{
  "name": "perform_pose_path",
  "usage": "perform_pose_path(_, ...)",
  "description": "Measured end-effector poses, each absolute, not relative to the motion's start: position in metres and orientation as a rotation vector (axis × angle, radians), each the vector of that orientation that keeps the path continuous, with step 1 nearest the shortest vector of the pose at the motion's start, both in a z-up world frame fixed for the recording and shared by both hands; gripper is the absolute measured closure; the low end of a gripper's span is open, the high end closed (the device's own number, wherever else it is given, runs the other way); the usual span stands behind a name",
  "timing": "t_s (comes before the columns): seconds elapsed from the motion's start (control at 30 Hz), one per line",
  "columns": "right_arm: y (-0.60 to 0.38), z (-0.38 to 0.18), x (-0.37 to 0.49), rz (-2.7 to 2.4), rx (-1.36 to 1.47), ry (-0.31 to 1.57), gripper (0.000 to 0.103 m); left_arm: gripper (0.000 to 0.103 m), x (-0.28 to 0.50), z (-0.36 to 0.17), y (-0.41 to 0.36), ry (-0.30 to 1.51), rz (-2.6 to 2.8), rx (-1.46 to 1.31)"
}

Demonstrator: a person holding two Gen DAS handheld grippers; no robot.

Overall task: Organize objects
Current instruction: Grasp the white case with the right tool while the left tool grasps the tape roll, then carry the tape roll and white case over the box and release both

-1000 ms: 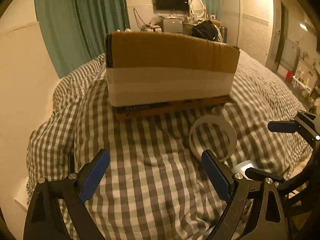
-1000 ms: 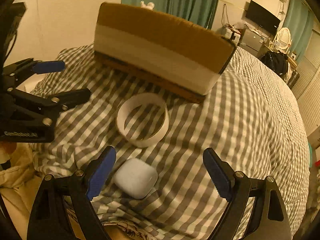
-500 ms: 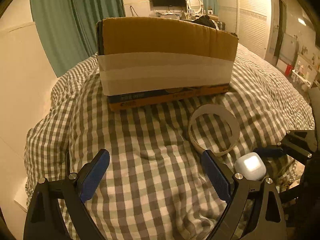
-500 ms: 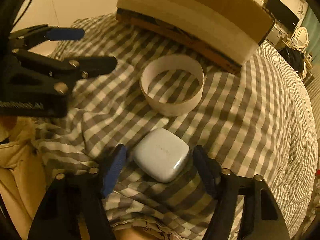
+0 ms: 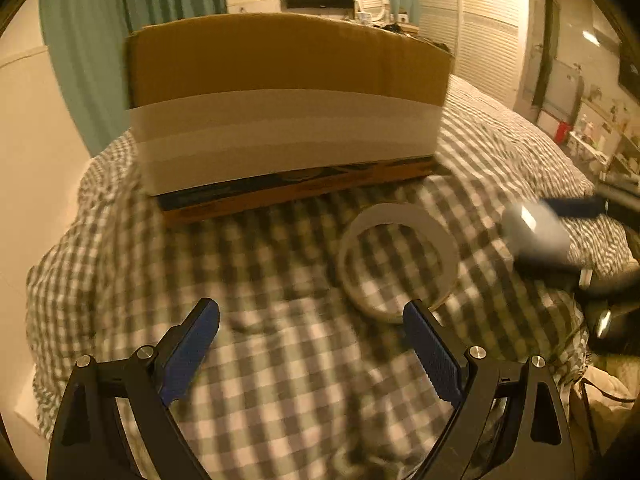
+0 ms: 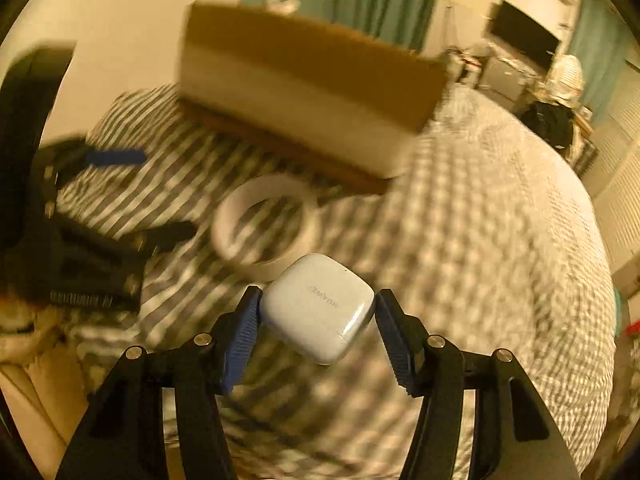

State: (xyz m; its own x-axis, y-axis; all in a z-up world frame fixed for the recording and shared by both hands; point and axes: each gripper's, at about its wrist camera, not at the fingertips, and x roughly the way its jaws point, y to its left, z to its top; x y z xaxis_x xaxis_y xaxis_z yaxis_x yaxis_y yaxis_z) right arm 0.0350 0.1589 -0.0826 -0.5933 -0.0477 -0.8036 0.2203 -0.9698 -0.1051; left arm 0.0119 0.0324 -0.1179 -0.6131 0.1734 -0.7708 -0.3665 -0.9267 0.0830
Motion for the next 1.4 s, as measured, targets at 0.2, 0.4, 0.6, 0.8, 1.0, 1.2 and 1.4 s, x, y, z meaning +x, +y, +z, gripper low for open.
perform_pose_path(0.2, 0.188, -0.069, 0.023, -2.763, 1.327, 0.219, 0.045, 0.008, 0.004, -0.131, 0.055, 0.358, 2.458, -1.236)
perform_pose_path(0.4, 0.201, -0.065, 0.012, -2.765, 1.357, 0.178, 0.045, 0.007, -0.007, -0.138, 0.072, 0.328, 2.393, -1.267)
perform_pose_path(0.6, 0.205, -0.075, 0.013, -2.763, 1.372, 0.164, 0.045, 0.007, -0.023, -0.150, 0.086, 0.305, 2.402, -1.281)
perform_pose_path(0.8, 0.207, -0.077, 0.014, -2.768, 1.372, 0.158, 0.045, 0.009, -0.044, -0.159, 0.085, 0.222, 2.384, -1.270)
perform_pose_path(1.0, 0.206, -0.080, 0.014, -2.760, 1.384, 0.159, 0.045, 0.021, -0.044, -0.159, 0.083, 0.231, 2.376, -1.256)
perform_pose_path(1.2, 0.200, -0.080, 0.014, -2.754, 1.379, 0.172, 0.045, 0.021, -0.033, -0.154, 0.085, 0.239, 2.379, -1.259)
perform_pose_path(1.4, 0.196, -0.073, 0.017, -2.760, 1.356, 0.188, 0.045, 0.021, -0.025, -0.143, 0.082, 0.310, 2.396, -1.273)
